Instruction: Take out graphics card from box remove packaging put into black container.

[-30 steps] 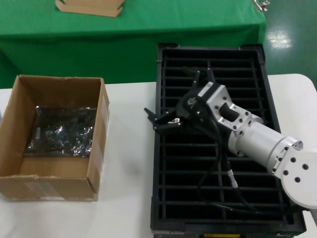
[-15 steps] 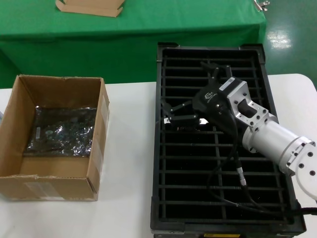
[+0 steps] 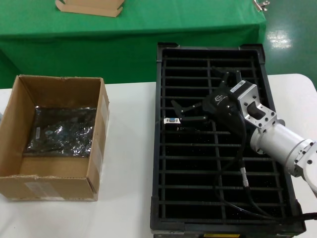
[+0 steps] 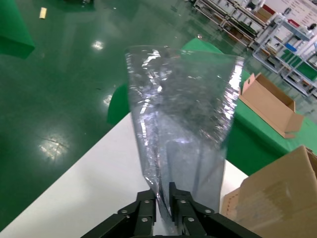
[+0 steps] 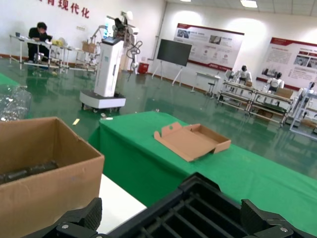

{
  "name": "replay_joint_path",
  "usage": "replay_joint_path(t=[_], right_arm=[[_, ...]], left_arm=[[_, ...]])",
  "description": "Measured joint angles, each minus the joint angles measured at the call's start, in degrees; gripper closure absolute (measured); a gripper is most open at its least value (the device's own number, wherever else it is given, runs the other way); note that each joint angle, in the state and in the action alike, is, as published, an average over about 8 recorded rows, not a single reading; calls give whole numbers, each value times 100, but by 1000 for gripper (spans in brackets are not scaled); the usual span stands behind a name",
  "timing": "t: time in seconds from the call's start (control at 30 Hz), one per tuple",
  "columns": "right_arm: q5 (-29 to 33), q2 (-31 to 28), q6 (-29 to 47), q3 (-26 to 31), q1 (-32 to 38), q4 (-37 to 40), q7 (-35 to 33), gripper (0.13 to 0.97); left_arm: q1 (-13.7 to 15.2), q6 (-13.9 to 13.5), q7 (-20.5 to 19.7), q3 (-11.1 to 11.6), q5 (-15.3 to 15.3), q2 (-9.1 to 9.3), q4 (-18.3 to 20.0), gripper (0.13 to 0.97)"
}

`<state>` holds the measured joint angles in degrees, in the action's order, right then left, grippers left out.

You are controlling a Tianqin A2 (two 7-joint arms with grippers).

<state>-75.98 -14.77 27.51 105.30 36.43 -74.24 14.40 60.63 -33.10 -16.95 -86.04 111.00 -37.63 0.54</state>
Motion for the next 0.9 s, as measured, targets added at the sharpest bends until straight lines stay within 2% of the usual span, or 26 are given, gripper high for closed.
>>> replay_joint_path(t=[0.37,0.63,0.67,0.9], right_arm=[[-73,-158,-66,98,91,282,-84,129],[-189,-255,-92,138,136,390,-148,129],[-209,-262,-94,143,143,406,-163,129],[-420,-291,-86,173,204,554,-313,129]], left_arm=[[61,6,3,-107,-103,75,-9,817],[22,57,-88,-160,-153,109,-13,648],[15,64,-97,-167,-160,107,-13,648],[-45,159,-121,-240,-232,35,-8,458]])
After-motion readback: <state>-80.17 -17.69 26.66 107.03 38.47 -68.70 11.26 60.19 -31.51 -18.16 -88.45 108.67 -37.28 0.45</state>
